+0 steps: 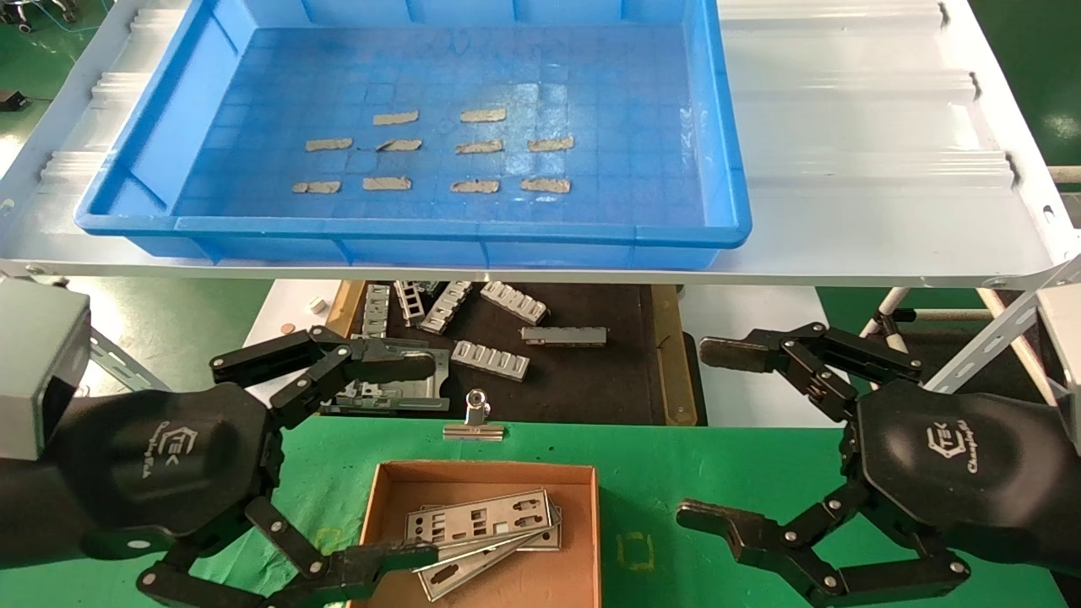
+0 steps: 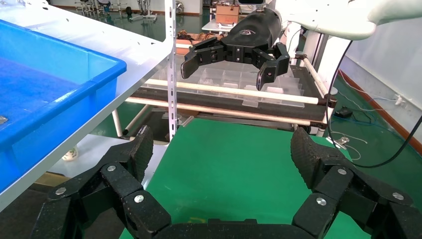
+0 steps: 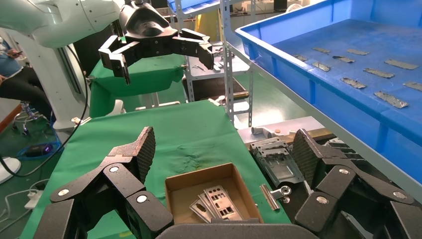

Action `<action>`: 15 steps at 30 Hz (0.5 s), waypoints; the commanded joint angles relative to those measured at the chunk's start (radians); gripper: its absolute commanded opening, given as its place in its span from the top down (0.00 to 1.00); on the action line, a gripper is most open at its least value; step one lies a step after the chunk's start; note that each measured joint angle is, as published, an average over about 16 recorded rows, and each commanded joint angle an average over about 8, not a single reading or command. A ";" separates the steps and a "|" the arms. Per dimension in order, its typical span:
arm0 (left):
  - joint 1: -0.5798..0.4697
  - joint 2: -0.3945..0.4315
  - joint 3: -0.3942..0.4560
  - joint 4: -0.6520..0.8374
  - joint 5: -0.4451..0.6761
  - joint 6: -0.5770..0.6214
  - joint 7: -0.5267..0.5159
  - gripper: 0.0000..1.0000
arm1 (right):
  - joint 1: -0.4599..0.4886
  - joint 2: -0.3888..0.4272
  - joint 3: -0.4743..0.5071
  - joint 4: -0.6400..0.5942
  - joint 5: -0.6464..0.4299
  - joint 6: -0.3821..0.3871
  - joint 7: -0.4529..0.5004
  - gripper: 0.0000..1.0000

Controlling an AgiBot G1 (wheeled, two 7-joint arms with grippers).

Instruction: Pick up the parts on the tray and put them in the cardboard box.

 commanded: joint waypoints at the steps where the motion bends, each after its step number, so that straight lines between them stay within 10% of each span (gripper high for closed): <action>1: 0.000 0.000 0.000 0.000 0.000 0.000 0.000 0.00 | 0.000 0.000 0.000 0.000 0.000 0.000 0.000 0.00; 15: 0.000 0.000 0.000 0.000 0.000 0.000 0.000 0.00 | 0.000 0.000 0.000 0.000 0.000 0.000 0.000 0.00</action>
